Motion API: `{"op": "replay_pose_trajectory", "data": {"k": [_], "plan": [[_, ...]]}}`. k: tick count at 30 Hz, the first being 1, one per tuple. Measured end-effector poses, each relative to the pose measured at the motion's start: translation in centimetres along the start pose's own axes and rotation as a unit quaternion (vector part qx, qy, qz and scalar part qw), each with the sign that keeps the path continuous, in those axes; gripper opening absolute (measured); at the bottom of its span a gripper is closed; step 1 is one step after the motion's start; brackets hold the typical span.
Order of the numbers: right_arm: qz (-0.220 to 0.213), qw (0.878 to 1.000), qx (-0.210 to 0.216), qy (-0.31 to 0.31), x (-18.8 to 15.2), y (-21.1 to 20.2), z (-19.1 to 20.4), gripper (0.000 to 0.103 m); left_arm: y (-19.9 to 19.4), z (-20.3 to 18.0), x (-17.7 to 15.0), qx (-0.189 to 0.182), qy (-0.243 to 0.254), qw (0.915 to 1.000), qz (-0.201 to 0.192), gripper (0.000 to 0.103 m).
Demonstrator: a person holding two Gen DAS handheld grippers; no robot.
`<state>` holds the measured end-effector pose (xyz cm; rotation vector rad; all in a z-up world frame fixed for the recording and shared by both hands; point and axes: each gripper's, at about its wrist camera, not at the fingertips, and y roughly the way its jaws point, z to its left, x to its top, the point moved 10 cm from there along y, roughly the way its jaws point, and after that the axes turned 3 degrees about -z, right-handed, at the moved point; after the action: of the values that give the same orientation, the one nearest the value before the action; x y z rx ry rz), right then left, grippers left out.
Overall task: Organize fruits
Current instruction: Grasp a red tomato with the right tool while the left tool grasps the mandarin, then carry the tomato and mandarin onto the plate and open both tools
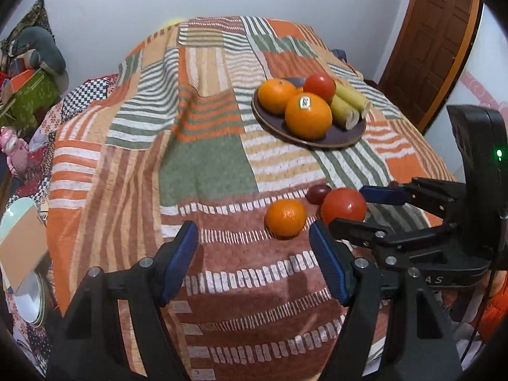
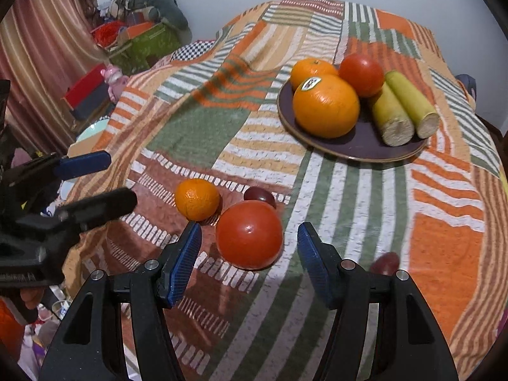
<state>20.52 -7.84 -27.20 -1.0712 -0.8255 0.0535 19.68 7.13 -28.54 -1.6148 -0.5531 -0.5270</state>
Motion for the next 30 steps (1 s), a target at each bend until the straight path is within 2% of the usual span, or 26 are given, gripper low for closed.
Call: {"op": "replay_pose_trajectory", "data": {"k": [3, 8, 16, 23, 25, 26, 30], "plan": [[0.01, 1.0, 0.008, 0.002, -0.3, 0.6, -0.1, 0.059, 0.8, -0.3, -0.3, -0.01, -0.001, 0.9999, 0.01, 0.072], [0.019, 1.0, 0.022, -0.002, -0.8, 0.9, 0.0, 0.042, 2.1, -0.9, -0.3, -0.024, -0.003, 0.9995, 0.022, 0.072], [0.008, 1.0, 0.023, -0.006, -0.8, -0.5, -0.5, 0.041, 4.1, -2.2, -0.4, -0.037, 0.006, 0.9986, 0.037, 0.057], [-0.02, 1.0, 0.012, 0.017, 0.2, -3.1, -3.4, 0.041, 5.9, -2.9, -0.4, -0.041, 0.004, 0.9979, 0.05, 0.052], [-0.029, 0.999, 0.006, 0.029, 0.4, -3.8, -4.6, 0.041, 6.4, -2.9, -0.5, -0.044, -0.001, 0.9975, 0.055, 0.04], [-0.032, 0.999, 0.003, 0.032, 0.4, -4.0, -5.0, 0.041, 6.6, -2.9, -0.5, -0.044, -0.002, 0.9974, 0.057, 0.038], [-0.041, 0.998, -0.011, 0.049, 0.8, -4.5, -6.9, 0.041, 6.7, -2.9, -0.2, -0.044, -0.002, 0.9975, 0.055, 0.038]]}}
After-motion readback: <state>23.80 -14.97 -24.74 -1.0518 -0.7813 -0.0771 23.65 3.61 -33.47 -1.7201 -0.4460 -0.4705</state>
